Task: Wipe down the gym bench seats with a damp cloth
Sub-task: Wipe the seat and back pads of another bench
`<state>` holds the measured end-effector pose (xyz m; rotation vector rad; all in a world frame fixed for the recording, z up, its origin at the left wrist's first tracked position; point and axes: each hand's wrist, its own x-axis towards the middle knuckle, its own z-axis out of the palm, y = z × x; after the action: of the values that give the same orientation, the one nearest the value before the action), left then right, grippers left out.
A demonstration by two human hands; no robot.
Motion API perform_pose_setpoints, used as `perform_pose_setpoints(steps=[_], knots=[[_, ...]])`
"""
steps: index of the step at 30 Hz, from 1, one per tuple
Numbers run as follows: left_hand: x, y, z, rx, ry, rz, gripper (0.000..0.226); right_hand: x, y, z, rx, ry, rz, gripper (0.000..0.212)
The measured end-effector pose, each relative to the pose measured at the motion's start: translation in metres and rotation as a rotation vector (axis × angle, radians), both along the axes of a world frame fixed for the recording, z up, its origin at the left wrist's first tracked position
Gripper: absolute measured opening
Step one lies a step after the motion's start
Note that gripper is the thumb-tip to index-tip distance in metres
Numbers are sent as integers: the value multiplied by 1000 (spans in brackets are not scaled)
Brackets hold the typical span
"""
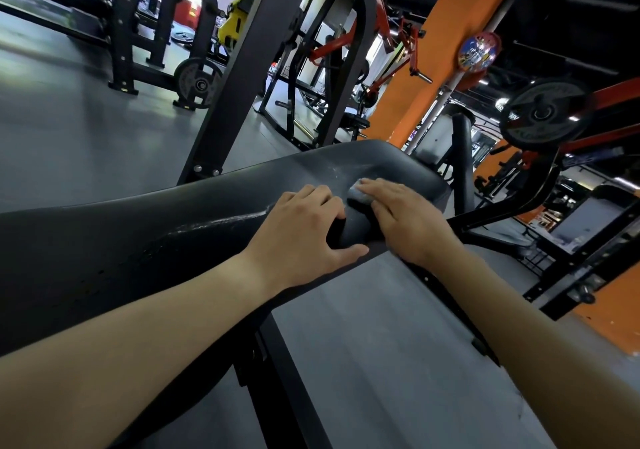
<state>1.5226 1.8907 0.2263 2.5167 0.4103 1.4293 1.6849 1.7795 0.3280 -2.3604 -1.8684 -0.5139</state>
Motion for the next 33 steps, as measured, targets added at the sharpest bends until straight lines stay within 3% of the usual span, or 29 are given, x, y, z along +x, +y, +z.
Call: perform_pose_setpoints(steps=[6,10,16,21,29,33], knots=[[0,0,-1,-17,-9,0,60,23,15,25,214,49,-240,37],[0,-1,0,-8,-8,10,59,6,17,-2,174,-86,-119,40],[-2,-1,1,3,10,5,58,-16,-26,-41,199,-55,141,46],[-2,-3,0,-6,4,5,59,21,-29,-26,334,-94,104,41],[-1,-2,-1,-10,-5,-5,59,18,-6,-47,817,211,-152,41],[1,0,-2,-14,-18,-7,60,-5,-11,-79,859,232,-125,43]])
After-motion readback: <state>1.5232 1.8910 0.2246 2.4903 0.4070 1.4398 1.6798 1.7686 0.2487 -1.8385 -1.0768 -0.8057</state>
